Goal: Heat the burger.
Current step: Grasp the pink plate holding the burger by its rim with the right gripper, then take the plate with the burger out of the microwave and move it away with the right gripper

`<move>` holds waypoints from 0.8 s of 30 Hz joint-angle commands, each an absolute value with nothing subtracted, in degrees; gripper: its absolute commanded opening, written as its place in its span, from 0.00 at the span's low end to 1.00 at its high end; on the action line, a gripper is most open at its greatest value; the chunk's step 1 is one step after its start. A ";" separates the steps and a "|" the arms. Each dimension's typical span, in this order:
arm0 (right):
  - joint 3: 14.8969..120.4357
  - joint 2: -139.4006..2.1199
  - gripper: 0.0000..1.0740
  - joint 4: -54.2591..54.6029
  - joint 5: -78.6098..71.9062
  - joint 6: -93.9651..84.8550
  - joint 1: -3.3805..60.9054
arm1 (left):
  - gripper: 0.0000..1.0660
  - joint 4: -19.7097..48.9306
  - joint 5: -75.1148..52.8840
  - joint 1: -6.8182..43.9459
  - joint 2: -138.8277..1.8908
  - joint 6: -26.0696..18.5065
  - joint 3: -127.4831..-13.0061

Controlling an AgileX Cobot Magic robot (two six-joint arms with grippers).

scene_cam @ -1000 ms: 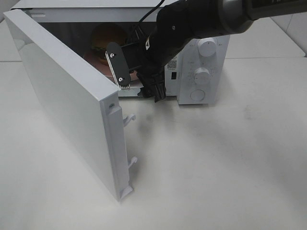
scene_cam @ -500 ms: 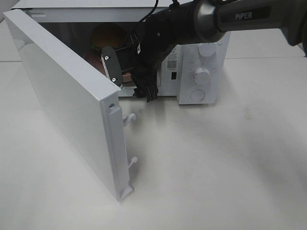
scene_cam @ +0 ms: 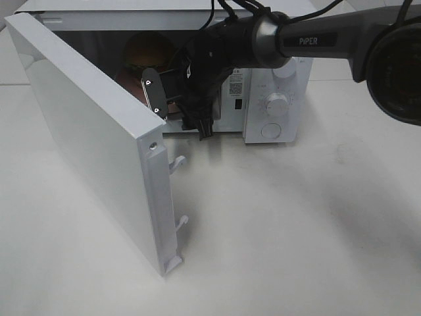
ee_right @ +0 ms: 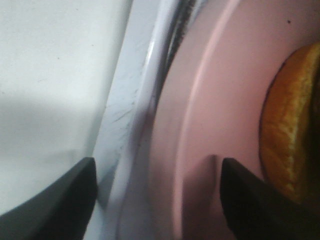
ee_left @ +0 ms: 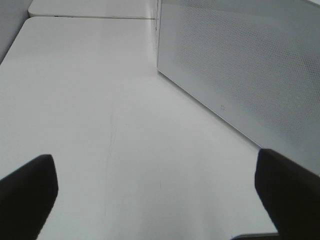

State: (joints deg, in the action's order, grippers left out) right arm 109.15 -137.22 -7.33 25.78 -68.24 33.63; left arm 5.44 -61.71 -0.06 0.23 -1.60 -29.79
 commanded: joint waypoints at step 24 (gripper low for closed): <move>108.06 -134.65 0.00 -4.64 31.11 -72.82 35.18 | 0.94 5.73 -61.36 -0.34 0.52 -1.60 -29.62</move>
State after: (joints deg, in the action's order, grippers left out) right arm 108.40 -135.22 -5.67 28.76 -72.14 34.84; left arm 5.44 -61.71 -0.06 0.23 -1.60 -29.79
